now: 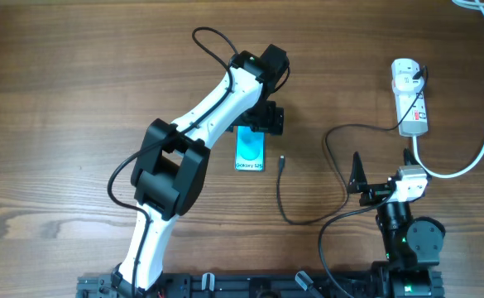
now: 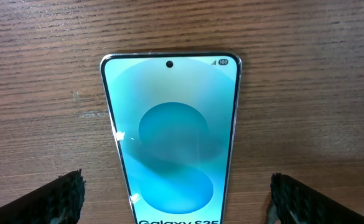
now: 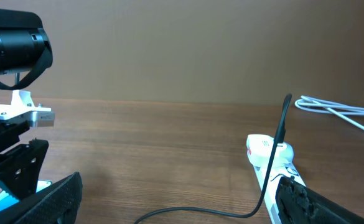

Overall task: Plug charger to phone and switch on socket
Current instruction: 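Close the left gripper on the phone's top edge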

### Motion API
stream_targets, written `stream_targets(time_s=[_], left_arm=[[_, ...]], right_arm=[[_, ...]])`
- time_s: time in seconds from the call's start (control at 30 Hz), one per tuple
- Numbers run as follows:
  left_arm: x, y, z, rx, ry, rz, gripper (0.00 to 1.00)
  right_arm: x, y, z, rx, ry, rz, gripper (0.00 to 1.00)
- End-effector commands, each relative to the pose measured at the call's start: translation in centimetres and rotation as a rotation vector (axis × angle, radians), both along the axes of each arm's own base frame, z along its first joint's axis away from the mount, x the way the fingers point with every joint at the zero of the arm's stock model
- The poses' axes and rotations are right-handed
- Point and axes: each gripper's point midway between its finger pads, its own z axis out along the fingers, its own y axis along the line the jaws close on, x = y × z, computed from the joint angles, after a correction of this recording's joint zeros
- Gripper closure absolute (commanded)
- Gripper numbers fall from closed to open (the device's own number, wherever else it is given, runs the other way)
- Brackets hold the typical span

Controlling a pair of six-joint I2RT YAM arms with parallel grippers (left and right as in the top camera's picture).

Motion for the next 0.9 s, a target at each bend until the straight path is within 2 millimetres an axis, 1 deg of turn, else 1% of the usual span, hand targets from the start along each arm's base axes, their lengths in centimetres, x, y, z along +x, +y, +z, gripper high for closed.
stream_targets(time_s=[0.0,0.2,0.3,0.6,0.87], left_arm=[[-0.4,0.1,-0.8,0.015,0.017,0.017,0.00],[-1.2,0.6,-2.6,0.028,0.035,0.034,0.00],[-1.8,0.4,-3.5,0.008,0.058,0.038,0.00],[-1.2,-0.2,-3.7,-0.013,0.029,0.041,0.00],[-2.1,0.1,-4.8,0.001,0.047,0.053,0.00]], right_arm=[[0.0,-0.2,0.1,0.014,-0.004,-0.011,0.00],[0.0,-0.2,0.1,0.014,-0.005,-0.011,0.00],[0.0,-0.2,0.1,0.014,-0.005,-0.010,0.00],[0.0,-0.2,0.1,0.014,-0.005,-0.011,0.00],[0.0,-0.2,0.1,0.014,-0.004,-0.010,0.00]])
